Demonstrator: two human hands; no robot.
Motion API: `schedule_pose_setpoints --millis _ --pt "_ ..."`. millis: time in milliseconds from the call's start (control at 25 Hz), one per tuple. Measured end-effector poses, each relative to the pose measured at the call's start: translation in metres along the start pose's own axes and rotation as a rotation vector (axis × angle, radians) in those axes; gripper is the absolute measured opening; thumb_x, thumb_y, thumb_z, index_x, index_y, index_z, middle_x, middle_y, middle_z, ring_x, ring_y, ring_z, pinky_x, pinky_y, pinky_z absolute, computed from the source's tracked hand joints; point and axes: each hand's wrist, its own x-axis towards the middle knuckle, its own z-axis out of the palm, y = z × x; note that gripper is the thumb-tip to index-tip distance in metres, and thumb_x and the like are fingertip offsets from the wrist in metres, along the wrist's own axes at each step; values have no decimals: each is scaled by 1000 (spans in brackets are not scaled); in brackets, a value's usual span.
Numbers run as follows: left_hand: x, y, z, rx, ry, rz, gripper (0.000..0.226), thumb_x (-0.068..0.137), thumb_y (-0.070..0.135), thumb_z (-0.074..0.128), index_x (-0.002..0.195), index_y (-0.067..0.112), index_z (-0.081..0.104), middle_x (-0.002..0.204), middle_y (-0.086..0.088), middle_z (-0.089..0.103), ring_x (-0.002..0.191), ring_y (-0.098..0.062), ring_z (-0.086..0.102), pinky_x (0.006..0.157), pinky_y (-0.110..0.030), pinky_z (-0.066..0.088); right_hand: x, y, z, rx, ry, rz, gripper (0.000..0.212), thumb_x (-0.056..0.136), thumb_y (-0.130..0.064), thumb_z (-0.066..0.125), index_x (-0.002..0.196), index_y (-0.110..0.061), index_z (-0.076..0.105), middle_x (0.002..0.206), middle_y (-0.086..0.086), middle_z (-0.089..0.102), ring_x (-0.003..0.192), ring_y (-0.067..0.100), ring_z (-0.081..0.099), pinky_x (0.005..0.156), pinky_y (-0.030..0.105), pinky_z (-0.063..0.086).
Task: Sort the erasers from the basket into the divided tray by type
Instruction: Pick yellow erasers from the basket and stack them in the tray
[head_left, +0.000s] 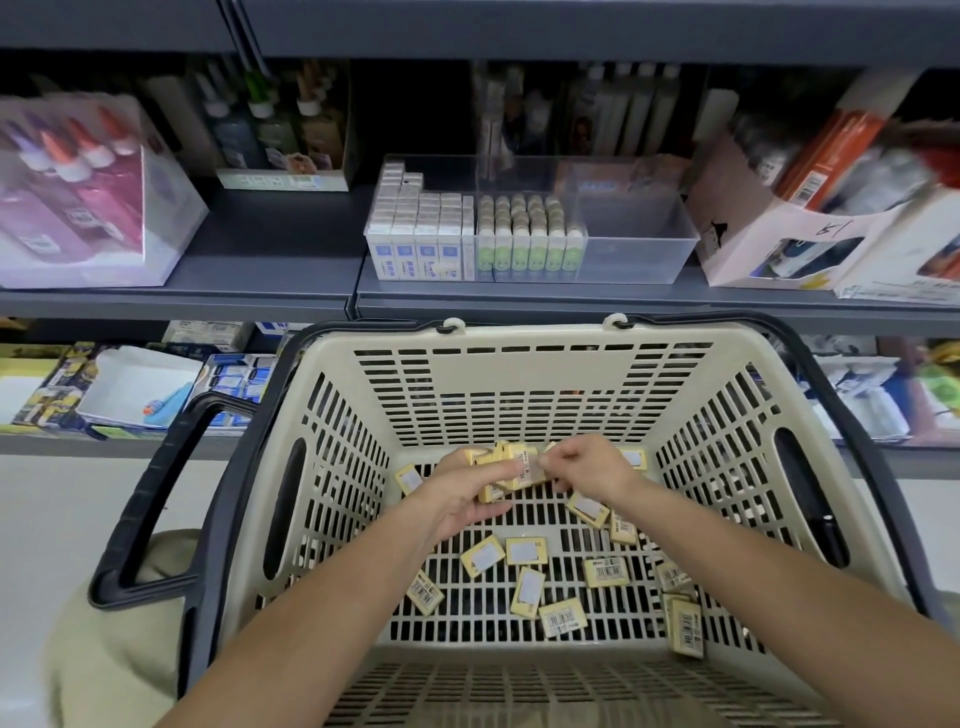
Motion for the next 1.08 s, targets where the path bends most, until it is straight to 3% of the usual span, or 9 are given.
schedule_pose_setpoints --millis 120,320,440,560,680,800,880,960,1080 --pt "-1 2 -1 6 18 24 38 68 9 82 96 11 57 99 -7 70 92 -17 66 59 -27 55 17 17 -9 -497 143 42 25 88 -33 59 104 -13 64 99 3 67 89 19 63 75 33 53" --pt "-5 9 -5 40 46 45 50 70 10 81 113 7 54 105 -11 69 94 -19 66 62 -26 55 28 22 3 -776 128 -34 30 84 -38 61 107 -19 58 108 3 57 93 21 60 63 29 46" --pt "-7 17 -1 84 44 82 53 69 11 82 115 7 54 107 -11 68 93 -19 65 64 -27 55 25 17 -10 -594 86 -43 23 81 -30 67 99 -21 57 93 0 64 79 16 61 59 28 49" --pt "-14 34 10 120 -8 150 50 69 8 81 111 9 56 98 -8 70 84 -15 67 64 -26 55 12 -2 -29 -338 22 -103 25 72 -22 78 86 -20 58 77 -3 63 65 10 57 52 21 41" --pt "-31 55 23 141 -89 228 44 69 5 79 107 11 57 87 -3 72 74 -11 69 59 -23 54 -8 -35 -58 -184 33 -231 18 71 -17 79 79 -22 62 74 -5 61 68 10 56 63 21 47" --pt "-51 83 31 154 -178 324 60 62 10 81 115 10 54 95 -7 71 80 -13 70 61 -24 55 -30 -68 -96 -53 51 -371 17 73 -18 77 80 -28 66 81 -7 66 78 11 63 78 25 51" --pt "-60 110 40 149 -198 417 65 57 12 82 115 11 53 101 -11 69 83 -17 70 62 -25 55 -34 -88 -125 -54 140 -421 16 75 -20 75 88 -28 69 83 -11 68 80 6 65 80 23 51" --pt "-62 138 50 109 -177 515 53 64 3 78 110 12 53 99 -12 68 79 -16 70 61 -26 57 -28 -110 -153 -74 267 -476 20 78 -17 72 98 -20 71 88 -8 70 81 7 64 82 23 49" --pt "-55 170 63 128 -130 607 41 72 -3 74 102 17 52 101 -12 66 81 -17 69 63 -26 58 -8 -140 -184 -159 484 -499 15 80 -18 71 95 -17 71 88 -1 69 77 9 59 74 21 44"
